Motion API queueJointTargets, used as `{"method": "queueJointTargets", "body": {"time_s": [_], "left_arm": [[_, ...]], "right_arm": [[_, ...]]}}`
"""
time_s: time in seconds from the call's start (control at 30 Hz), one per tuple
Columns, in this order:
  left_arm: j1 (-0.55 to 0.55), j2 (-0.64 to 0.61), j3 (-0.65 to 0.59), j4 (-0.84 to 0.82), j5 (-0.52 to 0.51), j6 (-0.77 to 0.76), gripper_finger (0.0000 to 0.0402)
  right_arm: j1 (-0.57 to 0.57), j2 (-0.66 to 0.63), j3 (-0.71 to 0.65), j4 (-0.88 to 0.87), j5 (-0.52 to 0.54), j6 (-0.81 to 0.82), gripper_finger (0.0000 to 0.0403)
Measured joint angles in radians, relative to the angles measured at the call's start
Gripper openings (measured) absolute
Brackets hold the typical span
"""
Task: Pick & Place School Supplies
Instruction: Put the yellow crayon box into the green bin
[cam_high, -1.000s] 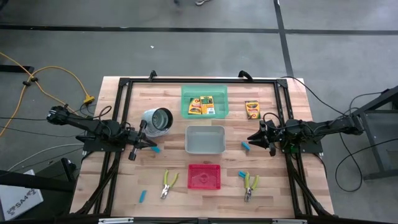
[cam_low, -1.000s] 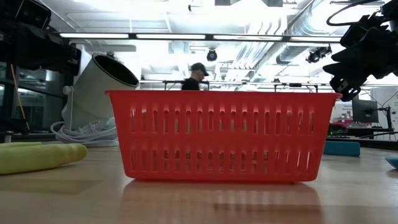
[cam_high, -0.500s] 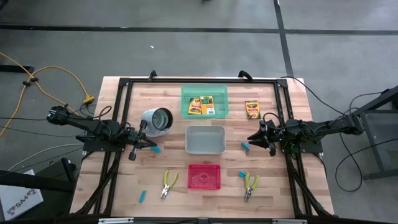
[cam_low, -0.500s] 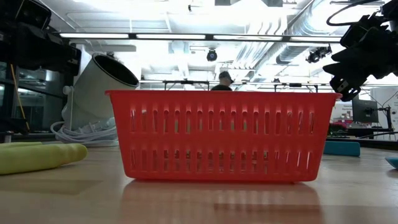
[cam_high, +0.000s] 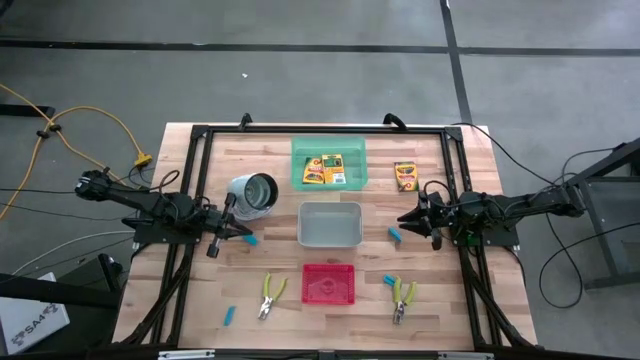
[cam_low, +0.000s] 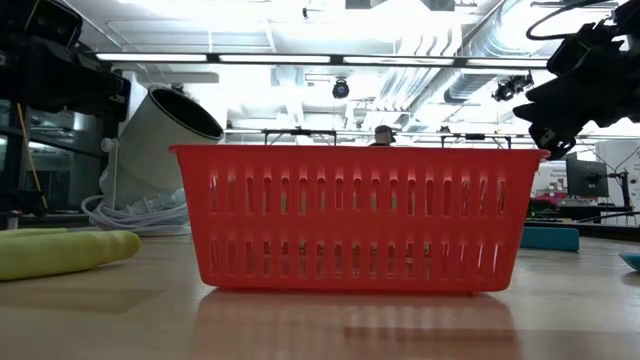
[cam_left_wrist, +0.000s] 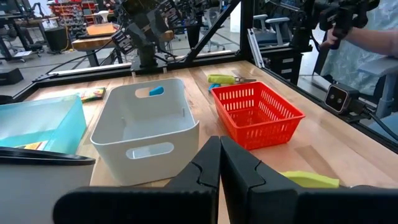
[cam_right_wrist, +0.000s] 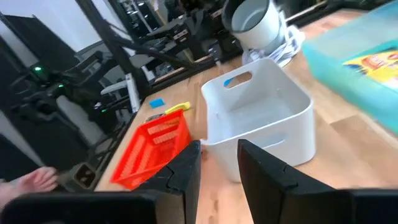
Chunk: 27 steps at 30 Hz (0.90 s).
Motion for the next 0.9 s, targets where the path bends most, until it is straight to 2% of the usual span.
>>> {"method": "queueJointTargets", "body": {"time_s": [0.13,0.3,0.37,0.57,0.77,0.9], "left_arm": [[0.000,0.000,0.000,0.000,0.000,0.000,0.0001],[0.000,0.000,0.000,0.000,0.000,0.000,0.0001],[0.000,0.000,0.000,0.000,0.000,0.000,0.0001],[0.000,0.000,0.000,0.000,0.000,0.000,0.0001],[0.000,0.000,0.000,0.000,0.000,0.000,0.0001],[0.000,0.000,0.000,0.000,0.000,0.000,0.0001]], "right_arm": [[0.000,0.000,0.000,0.018,0.069,0.026,0.0097],[0.000,0.000,0.000,0.070,0.077,0.102,0.0097],[-0.002,0.000,0.000,0.117,0.110,0.064,0.0097],[-0.002,0.000,0.002,0.168,0.298,-0.003,0.0097],[-0.041,0.033,0.055,0.166,0.314,-0.201,0.0097],[-0.095,0.141,0.157,0.119,0.313,-0.281,0.0097]]}}
